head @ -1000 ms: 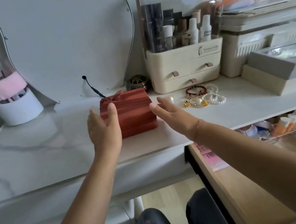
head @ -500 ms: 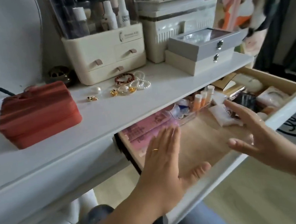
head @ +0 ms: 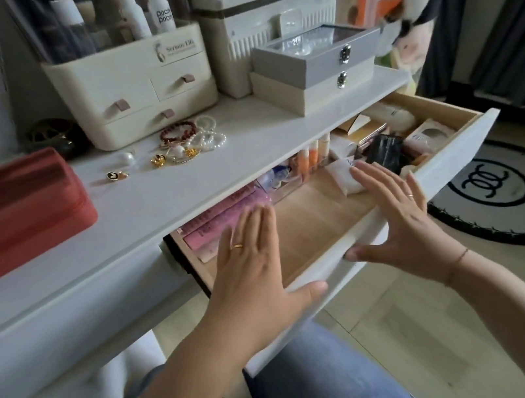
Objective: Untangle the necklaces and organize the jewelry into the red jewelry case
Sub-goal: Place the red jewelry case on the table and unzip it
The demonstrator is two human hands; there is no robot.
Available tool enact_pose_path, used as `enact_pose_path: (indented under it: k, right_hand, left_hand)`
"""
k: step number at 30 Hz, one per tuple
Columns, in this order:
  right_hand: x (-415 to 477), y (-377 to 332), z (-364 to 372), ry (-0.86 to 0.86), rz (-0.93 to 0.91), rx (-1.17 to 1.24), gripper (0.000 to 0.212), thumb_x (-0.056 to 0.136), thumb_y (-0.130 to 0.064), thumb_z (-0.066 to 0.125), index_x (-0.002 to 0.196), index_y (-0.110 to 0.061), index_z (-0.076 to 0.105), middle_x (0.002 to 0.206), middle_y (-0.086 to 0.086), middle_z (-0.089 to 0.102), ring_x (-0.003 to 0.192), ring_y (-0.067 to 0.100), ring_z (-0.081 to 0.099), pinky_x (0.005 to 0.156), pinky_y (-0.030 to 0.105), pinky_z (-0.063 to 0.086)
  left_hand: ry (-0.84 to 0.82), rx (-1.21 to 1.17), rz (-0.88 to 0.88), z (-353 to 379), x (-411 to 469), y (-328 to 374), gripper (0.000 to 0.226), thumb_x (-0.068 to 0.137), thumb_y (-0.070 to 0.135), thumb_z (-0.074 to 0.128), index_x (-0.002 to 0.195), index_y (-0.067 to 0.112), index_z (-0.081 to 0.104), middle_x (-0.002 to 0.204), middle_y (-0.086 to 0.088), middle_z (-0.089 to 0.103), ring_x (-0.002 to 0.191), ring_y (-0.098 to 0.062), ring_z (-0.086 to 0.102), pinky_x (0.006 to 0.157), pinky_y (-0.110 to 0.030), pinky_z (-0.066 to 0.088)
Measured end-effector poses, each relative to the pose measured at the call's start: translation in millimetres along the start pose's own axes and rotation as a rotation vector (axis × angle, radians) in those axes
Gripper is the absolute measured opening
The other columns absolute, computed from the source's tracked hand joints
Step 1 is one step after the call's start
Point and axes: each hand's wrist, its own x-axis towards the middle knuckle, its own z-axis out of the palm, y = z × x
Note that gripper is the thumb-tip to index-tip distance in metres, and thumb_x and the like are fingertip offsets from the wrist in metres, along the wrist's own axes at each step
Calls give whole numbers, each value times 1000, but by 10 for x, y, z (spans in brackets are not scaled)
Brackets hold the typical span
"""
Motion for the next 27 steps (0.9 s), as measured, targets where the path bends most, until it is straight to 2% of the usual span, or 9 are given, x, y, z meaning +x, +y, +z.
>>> enact_pose_path:
  k: [3, 7, 10, 13, 15, 18, 21, 27]
  right_hand:
    - [255, 2, 117, -14, 2, 44, 109, 61, -79, 56, 149, -32, 13, 157, -7, 13, 145, 12, 6, 115, 56, -7]
    - [679, 16, 221, -54, -38, 75, 108, 65, -58, 74, 149, -34, 11, 158, -8, 9, 146, 10, 1, 116, 50, -7]
    - [998, 4, 321, -88, -82, 42, 106, 67, -57, 74, 149, -35, 11, 158, -9, 10, 146, 10, -1, 117, 49, -3]
    - [1218, -20, 464, -73, -109, -9, 97, 70, -59, 70, 148, -31, 19, 156, -8, 18, 146, 12, 3, 116, 51, -4]
    - [1300, -42, 575, 7, -106, -52, 88, 72, -59, 68, 146, -29, 30, 153, -7, 27, 145, 14, 10, 115, 50, -8]
    - [1360, -80, 734, 134, -100, -86, 77, 73, -58, 67, 139, -26, 42, 144, -5, 39, 141, 17, 22, 113, 50, -4]
    - [1376, -95, 814, 217, -95, -82, 74, 71, -60, 64, 134, -25, 47, 137, -5, 44, 136, 16, 27, 112, 51, 0]
    - [1377, -93, 834, 245, -95, -96, 73, 70, -58, 66, 132, -24, 49, 136, -5, 47, 134, 16, 30, 112, 50, 2]
  left_hand:
    - [110, 94, -61, -55, 144, -171, 121, 53, 88, 6, 143, 16, -32, 158, -4, -24, 145, -17, -24, 117, -38, -17]
    - [151, 129, -149, -143, 295, -371, 114, 73, 84, 35, 151, 15, -14, 161, -6, -12, 148, -22, -11, 117, -41, -9]
    - [215, 151, -173, -150, 398, -524, 100, 82, 69, 48, 153, 15, 3, 162, -4, 4, 149, -21, 2, 118, -41, -2]
    - [391, 154, -106, -71, 451, -663, 80, 77, 43, 73, 143, 10, 42, 150, -7, 41, 138, -27, 38, 113, -47, 23]
    - [510, 159, -73, 20, 475, -740, 68, 69, 22, 81, 131, 7, 56, 137, -9, 56, 126, -30, 54, 106, -47, 37]
    - [607, 188, -28, 87, 501, -793, 56, 73, -1, 68, 128, 6, 59, 131, -9, 61, 120, -30, 59, 105, -41, 35]
    - [637, 233, -11, 139, 526, -837, 54, 76, -2, 56, 129, 7, 57, 132, -9, 60, 120, -29, 59, 104, -38, 32]
    - [687, 236, -14, 209, 559, -858, 55, 77, -6, 57, 130, 8, 57, 132, -7, 61, 120, -28, 58, 104, -38, 33]
